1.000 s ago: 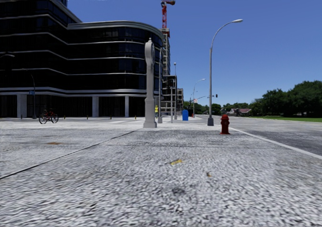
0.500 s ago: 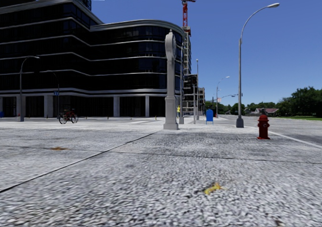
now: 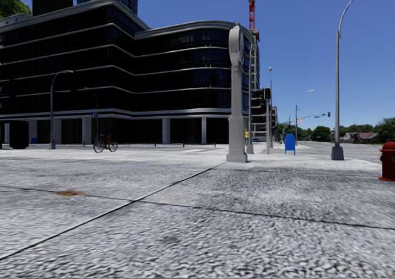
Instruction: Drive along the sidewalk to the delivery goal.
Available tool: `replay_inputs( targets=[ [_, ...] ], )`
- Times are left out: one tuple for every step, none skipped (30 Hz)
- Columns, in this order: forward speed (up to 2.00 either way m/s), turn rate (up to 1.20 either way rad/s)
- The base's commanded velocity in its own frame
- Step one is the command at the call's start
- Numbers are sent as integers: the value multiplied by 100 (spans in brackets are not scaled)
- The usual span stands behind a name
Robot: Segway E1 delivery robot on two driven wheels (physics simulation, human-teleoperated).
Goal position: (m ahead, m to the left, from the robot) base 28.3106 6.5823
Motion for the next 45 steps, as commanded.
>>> replay_inputs(
  targets=[
    [200,35],
    [200,35],
    [200,35],
    [200,35],
    [200,35],
    [200,35],
    [200,35],
    [200,27],
    [200,22],
    [200,20],
    [200,20],
    [200,20],
    [200,20],
    [200,0],
    [200,0],
    [200,0],
    [200,0],
    [200,0],
    [200,0],
    [200,0],
    [200,0],
    [200,0],
    [200,0],
    [200,0],
    [200,0],
    [200,0],
    [200,0],
    [200,0],
    [200,0],
    [200,0],
    [200,0],
    [200,0],
    [200,0],
    [200,0],
    [200,0],
    [200,0],
    [200,0],
    [200,0],
    [200,0],
    [200,0],
    [200,0],
    [200,0],
    [200,0],
    [200,0],
    [200,0]
  ],
)
